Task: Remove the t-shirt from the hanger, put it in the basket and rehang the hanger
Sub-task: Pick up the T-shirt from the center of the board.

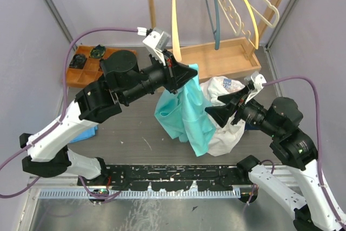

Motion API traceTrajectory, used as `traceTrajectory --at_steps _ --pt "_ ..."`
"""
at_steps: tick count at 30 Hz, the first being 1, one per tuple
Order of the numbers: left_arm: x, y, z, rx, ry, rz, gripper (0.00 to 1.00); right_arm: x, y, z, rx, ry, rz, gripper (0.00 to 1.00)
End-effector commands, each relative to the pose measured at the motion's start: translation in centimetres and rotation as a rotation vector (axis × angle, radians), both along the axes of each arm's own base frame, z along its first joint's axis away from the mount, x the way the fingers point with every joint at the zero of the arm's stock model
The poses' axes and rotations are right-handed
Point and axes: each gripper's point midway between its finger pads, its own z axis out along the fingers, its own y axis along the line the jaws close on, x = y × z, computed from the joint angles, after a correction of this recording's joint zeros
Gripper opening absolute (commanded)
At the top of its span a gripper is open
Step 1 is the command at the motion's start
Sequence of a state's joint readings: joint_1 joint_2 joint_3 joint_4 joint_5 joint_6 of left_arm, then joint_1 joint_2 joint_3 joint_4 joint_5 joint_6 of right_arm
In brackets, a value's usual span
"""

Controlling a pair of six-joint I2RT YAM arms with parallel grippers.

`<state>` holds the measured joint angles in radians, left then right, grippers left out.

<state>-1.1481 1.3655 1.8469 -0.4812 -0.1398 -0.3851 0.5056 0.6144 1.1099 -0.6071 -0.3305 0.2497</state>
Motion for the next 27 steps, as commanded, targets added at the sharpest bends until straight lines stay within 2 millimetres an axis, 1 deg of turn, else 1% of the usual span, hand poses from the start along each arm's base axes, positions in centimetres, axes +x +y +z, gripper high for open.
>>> traceTrajectory --at_steps 1,5,12,15,17,18,19,20,21,22,24,27 --pt "-0.8 0.1 3.6 -0.055 -0.055 -0.026 0.00 0.2 1.5 2.2 0.018 -0.144 0.094 0.78" --pt "-1.4 -0.3 5.4 -0.091 -0.071 -0.050 0.00 1.0 2.6 1.9 0.006 -0.132 0.132 0.79" --pt "-2.7 -0.7 8.9 -0.177 -0.106 -0.093 0.00 3.3 4.3 1.5 0.005 -0.135 0.166 0.79" --pt "-3.3 -0.6 10.3 -0.218 -0.120 -0.108 0.00 4.3 5.2 1.4 0.009 -0.130 0.183 0.77" --pt "-3.7 -0.6 11.0 -0.243 -0.126 -0.120 0.00 4.9 5.7 1.5 0.022 -0.132 0.185 0.68" --pt "-3.9 -0.6 11.3 -0.253 -0.128 -0.126 0.00 5.2 5.9 1.7 0.031 -0.136 0.185 0.60" --pt "-4.0 -0.6 11.5 -0.262 -0.129 -0.130 0.00 5.5 6.1 2.0 0.043 -0.137 0.183 0.50" --pt "-4.2 -0.5 11.8 -0.272 -0.127 -0.135 0.00 5.8 6.2 2.4 0.060 -0.145 0.175 0.31" --pt "-4.3 -0.4 12.0 -0.281 -0.128 -0.139 0.00 6.0 6.3 2.6 0.074 -0.140 0.166 0.22" --pt "-4.5 -0.3 12.2 -0.289 -0.127 -0.145 0.00 6.3 6.3 3.0 0.091 -0.142 0.153 0.11" --pt "-4.7 0.0 12.4 -0.296 -0.129 -0.148 0.00 6.7 5.9 4.0 0.126 -0.148 0.110 0.02" --pt "-4.8 1.1 12.7 -0.299 -0.141 -0.132 0.00 7.2 4.5 6.0 0.166 -0.175 0.015 0.01"
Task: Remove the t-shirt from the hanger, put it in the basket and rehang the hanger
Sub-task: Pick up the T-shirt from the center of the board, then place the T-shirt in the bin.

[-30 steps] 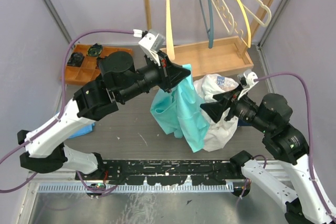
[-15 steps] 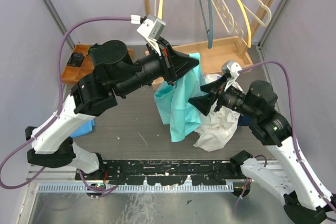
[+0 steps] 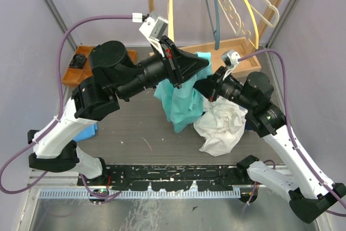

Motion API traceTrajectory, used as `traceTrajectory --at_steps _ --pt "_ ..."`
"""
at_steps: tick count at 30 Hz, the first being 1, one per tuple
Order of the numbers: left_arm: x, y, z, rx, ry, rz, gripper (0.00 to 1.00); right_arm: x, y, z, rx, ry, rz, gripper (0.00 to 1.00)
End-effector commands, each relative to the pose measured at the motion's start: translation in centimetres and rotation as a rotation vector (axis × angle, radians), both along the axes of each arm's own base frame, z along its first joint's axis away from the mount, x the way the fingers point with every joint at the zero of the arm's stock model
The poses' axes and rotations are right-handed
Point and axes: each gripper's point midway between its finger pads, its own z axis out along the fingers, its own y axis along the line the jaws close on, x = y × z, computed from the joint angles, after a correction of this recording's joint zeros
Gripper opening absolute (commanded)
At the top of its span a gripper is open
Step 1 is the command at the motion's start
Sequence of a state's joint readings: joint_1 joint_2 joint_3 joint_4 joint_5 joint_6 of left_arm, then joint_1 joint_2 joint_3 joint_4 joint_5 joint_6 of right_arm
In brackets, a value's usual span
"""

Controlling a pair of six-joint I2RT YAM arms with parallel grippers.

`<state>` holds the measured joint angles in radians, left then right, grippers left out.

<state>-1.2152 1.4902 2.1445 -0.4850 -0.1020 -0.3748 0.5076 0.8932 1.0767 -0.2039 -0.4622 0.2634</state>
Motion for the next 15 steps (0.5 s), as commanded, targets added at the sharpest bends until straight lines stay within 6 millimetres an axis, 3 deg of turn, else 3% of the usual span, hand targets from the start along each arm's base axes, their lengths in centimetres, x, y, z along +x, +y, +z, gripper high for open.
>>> traceTrajectory --at_steps 1,6,10,15 --pt "-1.7 3.1 4.9 -0.150 -0.062 -0.021 0.00 0.5 -2.2 5.9 0.133 -0.115 -0.148 0.01" --pt "-1.8 4.0 4.1 -0.126 -0.074 -0.004 0.00 -0.4 -6.3 10.3 0.232 -0.199 -0.333 0.01" --pt "-1.6 3.6 2.4 -0.086 -0.057 -0.004 0.00 -1.9 -9.7 13.6 0.281 -0.259 -0.454 0.01" --pt "-1.4 1.7 -0.7 -0.058 -0.016 -0.027 0.00 -3.2 -13.4 14.8 0.274 -0.277 -0.600 0.01"
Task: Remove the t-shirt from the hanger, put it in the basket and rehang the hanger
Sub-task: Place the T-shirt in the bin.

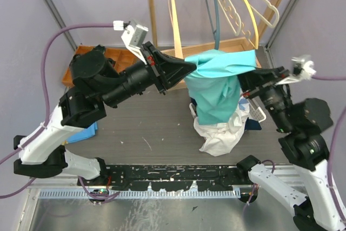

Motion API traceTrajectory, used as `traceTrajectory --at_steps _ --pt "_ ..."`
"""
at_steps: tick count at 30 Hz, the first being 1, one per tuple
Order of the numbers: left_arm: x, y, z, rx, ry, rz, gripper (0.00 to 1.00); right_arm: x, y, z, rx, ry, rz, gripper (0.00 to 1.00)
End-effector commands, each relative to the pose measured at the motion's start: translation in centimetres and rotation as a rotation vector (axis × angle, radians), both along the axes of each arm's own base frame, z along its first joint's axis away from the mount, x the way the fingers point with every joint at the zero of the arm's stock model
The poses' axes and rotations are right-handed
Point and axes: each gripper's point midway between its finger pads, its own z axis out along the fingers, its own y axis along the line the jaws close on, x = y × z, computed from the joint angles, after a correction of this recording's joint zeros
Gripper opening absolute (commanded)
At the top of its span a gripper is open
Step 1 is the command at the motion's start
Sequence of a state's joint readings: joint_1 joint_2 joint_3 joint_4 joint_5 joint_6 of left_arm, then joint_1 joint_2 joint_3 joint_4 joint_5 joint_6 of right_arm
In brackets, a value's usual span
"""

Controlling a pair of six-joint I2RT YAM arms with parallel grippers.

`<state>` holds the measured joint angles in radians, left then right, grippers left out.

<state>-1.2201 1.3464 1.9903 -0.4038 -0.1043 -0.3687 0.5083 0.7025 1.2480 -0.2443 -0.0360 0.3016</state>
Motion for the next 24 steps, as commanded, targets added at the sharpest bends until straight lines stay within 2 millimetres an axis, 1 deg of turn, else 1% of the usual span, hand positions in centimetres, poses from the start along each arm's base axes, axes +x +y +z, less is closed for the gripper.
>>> traceTrajectory --at_steps 1,4,5,10,12,15,17,20,24 --pt "0.2 -2.3 -2.6 0.019 0.018 -0.028 0.00 -1.1 -5.0 2.5 0.051 -0.035 -0.212 0.01" --pt "0.5 -3.9 -4.8 0.058 0.031 -0.040 0.00 -1.0 -7.4 1.2 0.062 0.016 -0.330 0.01" --pt "0.6 -4.5 -5.4 0.070 0.036 -0.046 0.00 -1.1 -7.9 0.8 0.060 0.027 -0.349 0.01" --pt "1.2 -6.8 -8.2 0.105 0.053 -0.061 0.00 -0.7 -9.1 -2.1 0.061 0.125 -0.425 0.01" --pt "1.4 -7.6 -9.4 0.122 0.061 -0.061 0.00 -0.4 -9.5 -2.9 0.072 0.151 -0.455 0.01" --pt "1.8 -8.6 -11.6 0.157 0.087 -0.060 0.00 0.2 -9.7 -3.8 0.072 0.173 -0.480 0.01" --pt "2.0 -9.2 -13.6 0.191 0.112 -0.057 0.00 0.8 -9.5 -4.8 0.055 0.199 -0.491 0.01" --pt "2.8 -9.4 -16.4 0.229 0.166 -0.017 0.00 1.5 -9.0 -6.5 0.027 0.241 -0.489 0.01" --pt "3.8 -9.3 -19.6 0.279 0.211 0.042 0.00 2.1 -8.3 -8.7 0.014 0.295 -0.477 0.01"
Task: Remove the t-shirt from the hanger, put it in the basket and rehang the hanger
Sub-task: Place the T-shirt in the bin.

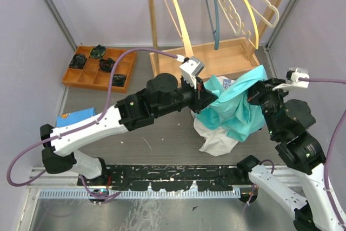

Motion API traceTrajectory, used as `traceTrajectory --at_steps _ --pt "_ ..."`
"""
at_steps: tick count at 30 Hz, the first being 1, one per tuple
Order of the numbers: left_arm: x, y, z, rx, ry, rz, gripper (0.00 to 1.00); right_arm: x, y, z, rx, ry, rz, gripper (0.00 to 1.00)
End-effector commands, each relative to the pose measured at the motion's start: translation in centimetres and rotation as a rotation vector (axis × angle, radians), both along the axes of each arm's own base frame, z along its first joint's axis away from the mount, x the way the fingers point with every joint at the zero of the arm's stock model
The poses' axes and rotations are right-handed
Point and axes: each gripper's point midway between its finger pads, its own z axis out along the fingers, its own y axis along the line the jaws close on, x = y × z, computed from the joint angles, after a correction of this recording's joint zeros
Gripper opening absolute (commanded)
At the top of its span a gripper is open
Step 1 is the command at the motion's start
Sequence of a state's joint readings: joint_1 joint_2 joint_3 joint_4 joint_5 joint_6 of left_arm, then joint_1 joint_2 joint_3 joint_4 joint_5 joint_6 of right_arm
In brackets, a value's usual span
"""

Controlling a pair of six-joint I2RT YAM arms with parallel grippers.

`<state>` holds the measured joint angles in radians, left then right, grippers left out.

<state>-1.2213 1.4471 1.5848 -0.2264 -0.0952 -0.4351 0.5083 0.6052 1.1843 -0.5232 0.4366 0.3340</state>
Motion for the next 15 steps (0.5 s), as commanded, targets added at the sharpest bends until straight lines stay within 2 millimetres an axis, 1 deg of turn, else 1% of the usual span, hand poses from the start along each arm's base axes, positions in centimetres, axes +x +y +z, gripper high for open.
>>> traceTrajectory --at_steps 1,6,15 --pt "1.1 -0.3 -2.5 0.025 0.036 0.069 0.00 0.9 0.3 -1.6 0.030 0.040 -0.018 0.01" --pt "1.4 -0.8 -6.3 0.120 0.067 0.079 0.00 1.3 0.9 -4.7 0.022 0.125 -0.008 0.01" --pt "1.6 -2.7 -10.5 0.195 0.092 0.054 0.00 1.4 2.9 -10.5 0.028 0.301 0.054 0.01"
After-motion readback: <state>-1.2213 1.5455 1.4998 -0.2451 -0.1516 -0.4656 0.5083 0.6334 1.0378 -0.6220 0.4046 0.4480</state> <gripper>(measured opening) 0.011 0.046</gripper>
